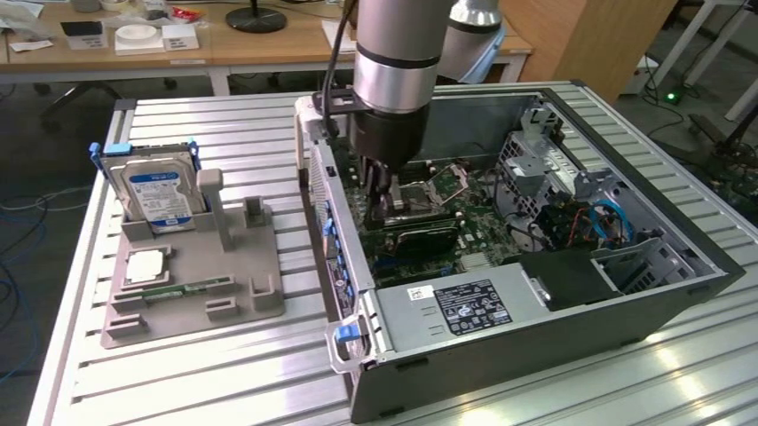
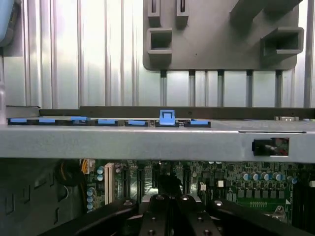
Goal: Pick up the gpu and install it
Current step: 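Press down on the gpu until it lock into place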
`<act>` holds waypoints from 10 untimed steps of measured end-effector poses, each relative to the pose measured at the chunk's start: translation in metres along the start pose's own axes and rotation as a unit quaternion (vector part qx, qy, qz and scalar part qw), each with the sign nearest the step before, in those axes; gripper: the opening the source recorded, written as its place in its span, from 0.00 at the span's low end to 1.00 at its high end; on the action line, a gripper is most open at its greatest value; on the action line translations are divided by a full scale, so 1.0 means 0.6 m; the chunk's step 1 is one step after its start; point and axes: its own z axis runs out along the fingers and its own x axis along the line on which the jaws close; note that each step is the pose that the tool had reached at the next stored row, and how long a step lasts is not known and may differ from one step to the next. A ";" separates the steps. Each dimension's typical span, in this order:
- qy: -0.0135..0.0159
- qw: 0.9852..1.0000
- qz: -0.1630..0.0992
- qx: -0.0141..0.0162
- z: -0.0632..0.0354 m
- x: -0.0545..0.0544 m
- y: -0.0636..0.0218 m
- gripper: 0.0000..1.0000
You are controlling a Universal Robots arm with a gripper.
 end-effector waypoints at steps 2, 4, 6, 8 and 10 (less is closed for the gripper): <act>0.000 1.000 0.000 0.000 -0.006 0.000 0.002 0.11; 0.000 1.000 0.000 0.001 -0.006 0.000 0.008 0.11; 0.000 1.000 0.000 0.001 -0.006 0.000 0.015 0.11; 0.000 1.000 0.000 0.002 -0.006 0.000 0.021 0.11; 0.000 1.000 0.000 0.002 -0.006 0.000 0.027 0.11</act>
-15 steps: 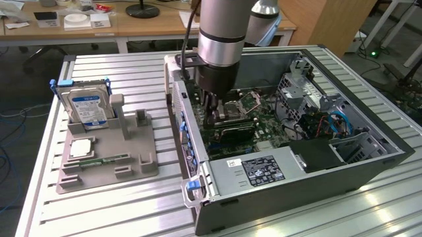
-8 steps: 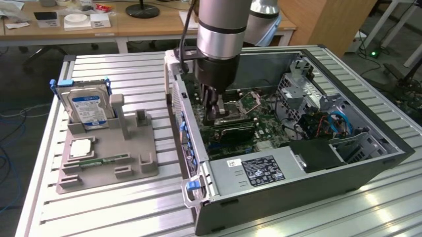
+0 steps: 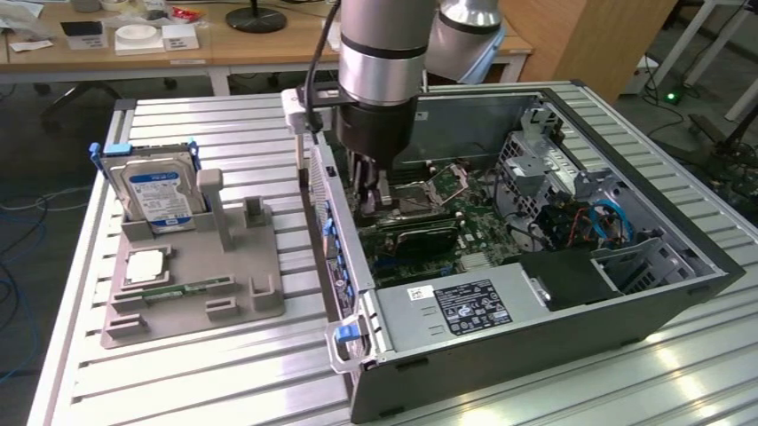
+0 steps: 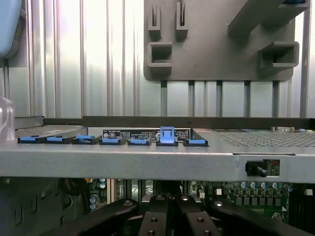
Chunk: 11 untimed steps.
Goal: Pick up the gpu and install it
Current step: 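Press down on the gpu until it lock into place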
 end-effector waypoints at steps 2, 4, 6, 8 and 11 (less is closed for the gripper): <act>0.000 1.000 0.000 0.000 0.001 0.000 0.005 0.11; 0.000 1.000 0.000 0.000 0.002 0.000 0.006 0.11; 0.000 1.000 0.000 0.000 0.005 0.000 0.006 0.11; 0.000 1.000 0.000 0.000 0.009 0.000 0.005 0.11; 0.000 1.000 0.000 0.000 0.016 -0.003 0.002 0.11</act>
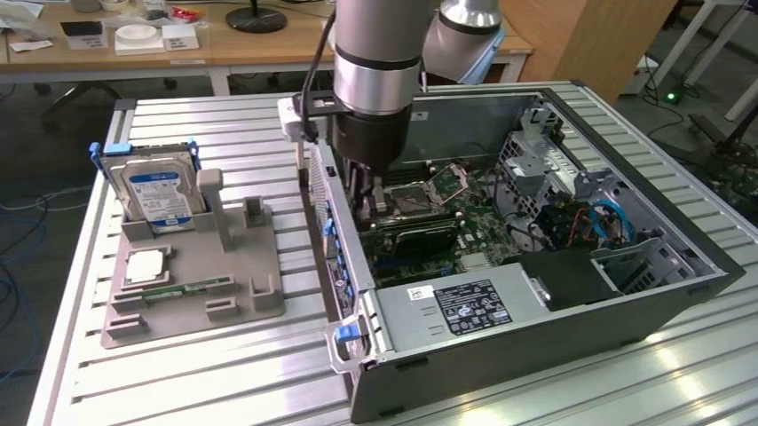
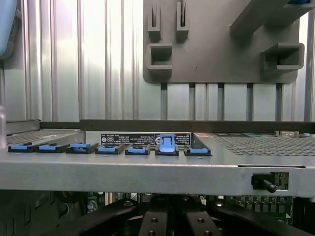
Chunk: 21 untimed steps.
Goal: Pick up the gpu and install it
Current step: 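Press down on the gpu until it lock into place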
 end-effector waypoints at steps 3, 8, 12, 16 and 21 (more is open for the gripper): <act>0.000 1.000 0.000 0.000 0.001 -0.005 -0.009 0.11; 0.000 1.000 0.000 0.000 0.007 -0.007 -0.017 0.11; 0.000 1.000 0.000 0.000 0.012 -0.008 -0.022 0.11; 0.000 1.000 0.000 0.000 0.018 -0.009 -0.026 0.11; 0.000 1.000 -0.004 0.000 0.019 -0.009 -0.034 0.11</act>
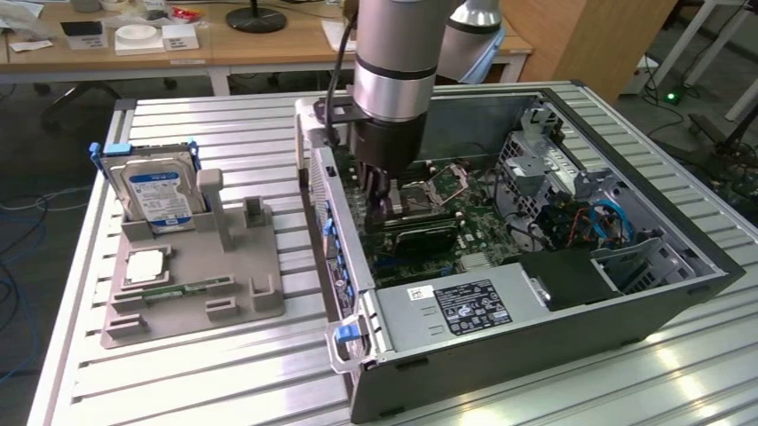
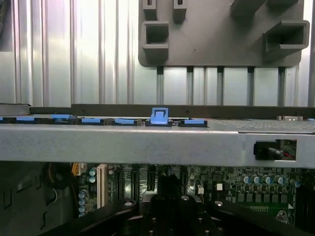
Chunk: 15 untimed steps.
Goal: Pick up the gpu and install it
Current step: 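Press down on the gpu until it lock into place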
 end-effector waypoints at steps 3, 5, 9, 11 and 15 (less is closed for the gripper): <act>0.000 1.000 -0.001 0.000 0.000 0.000 -0.012 0.11; 0.000 1.000 -0.001 0.000 -0.003 0.000 -0.020 0.11; -0.001 1.000 -0.001 0.000 -0.009 0.000 -0.029 0.11; -0.001 1.000 -0.001 0.000 -0.010 0.000 -0.039 0.11; -0.001 1.000 -0.001 0.000 -0.010 0.000 -0.055 0.11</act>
